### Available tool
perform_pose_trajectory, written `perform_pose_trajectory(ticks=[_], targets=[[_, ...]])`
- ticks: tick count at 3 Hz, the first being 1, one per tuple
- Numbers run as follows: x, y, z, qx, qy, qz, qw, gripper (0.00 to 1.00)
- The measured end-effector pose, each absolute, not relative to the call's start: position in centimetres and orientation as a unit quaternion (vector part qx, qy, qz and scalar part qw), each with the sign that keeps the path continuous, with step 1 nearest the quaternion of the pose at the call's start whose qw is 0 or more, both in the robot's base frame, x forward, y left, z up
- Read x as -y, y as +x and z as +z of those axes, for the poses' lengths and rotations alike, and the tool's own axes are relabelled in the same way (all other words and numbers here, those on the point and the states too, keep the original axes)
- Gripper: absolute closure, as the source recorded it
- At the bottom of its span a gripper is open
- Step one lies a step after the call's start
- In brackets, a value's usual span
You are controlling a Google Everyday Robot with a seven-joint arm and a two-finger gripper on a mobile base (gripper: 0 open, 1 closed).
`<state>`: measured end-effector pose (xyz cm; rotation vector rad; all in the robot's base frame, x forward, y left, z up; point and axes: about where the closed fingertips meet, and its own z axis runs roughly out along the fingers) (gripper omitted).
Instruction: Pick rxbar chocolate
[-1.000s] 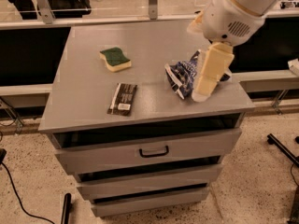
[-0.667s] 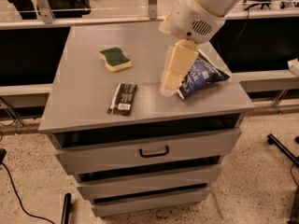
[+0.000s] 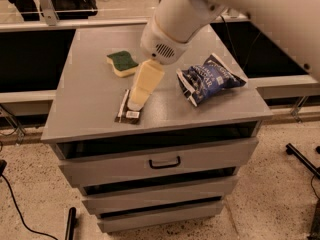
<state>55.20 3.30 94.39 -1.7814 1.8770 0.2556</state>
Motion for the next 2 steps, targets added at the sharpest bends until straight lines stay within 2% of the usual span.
perform_pose_trajectory(ticks=[2], targets=[[-5.5,58.2,87.6,-0.732,-0.622,0.099,0.260,0.00]])
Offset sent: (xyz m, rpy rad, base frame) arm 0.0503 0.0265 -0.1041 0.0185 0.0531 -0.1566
